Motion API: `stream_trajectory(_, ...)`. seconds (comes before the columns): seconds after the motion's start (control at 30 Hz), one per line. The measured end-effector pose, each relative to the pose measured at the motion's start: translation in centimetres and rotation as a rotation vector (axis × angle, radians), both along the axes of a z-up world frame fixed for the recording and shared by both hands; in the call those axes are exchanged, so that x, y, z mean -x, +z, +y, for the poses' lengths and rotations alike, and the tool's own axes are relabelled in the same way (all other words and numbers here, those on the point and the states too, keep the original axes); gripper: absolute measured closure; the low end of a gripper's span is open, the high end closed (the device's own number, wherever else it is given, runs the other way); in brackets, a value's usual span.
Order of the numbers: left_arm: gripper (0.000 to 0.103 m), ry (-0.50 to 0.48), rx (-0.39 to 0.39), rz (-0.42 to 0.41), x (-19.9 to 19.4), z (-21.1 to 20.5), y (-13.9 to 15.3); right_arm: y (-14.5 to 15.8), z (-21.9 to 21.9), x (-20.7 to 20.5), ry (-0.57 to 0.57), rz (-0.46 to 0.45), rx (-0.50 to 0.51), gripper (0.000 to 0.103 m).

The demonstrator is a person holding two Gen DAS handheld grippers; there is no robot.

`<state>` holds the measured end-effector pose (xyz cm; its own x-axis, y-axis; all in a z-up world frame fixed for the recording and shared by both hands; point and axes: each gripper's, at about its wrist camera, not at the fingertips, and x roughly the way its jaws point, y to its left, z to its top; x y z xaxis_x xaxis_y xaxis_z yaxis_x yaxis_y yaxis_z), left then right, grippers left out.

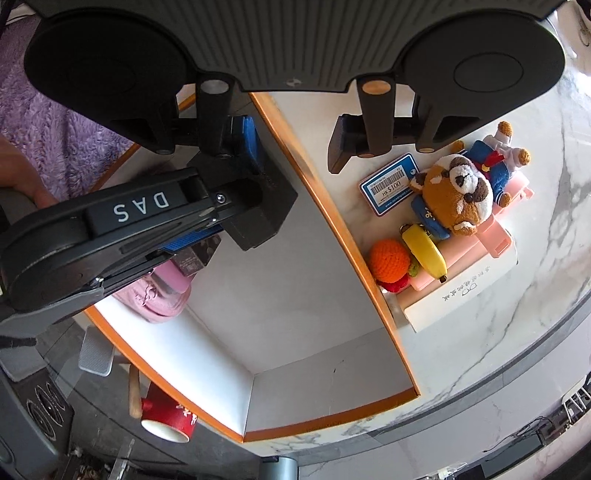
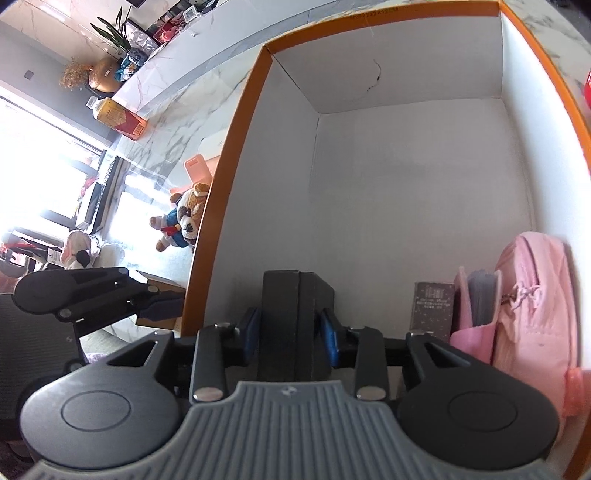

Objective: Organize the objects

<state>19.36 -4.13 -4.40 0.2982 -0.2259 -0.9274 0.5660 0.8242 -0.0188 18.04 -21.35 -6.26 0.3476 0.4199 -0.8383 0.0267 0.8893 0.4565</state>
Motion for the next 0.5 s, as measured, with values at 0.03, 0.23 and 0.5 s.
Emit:
stream_trajectory(0.03, 0.057, 0.003, 0.016, -0.007, 0.2, 0.2, 0.3, 0.4, 0.0, 0.2, -0.002, 0.0, 0.028, 0.066)
stream_trajectory(0.23, 0.057, 0.015, 0.123, -0.022, 0.6, 1.1, 1.8, 1.4, 0.2, 0.8, 0.001, 0.058, 0.191, 0.066)
stream_trajectory(0.5, 0.057, 0.058, 0.176, -0.054, 0.8, 2.8, 3.0, 1.4, 1.7, 0.4, -0.017, 0.103, 0.335, 0.067)
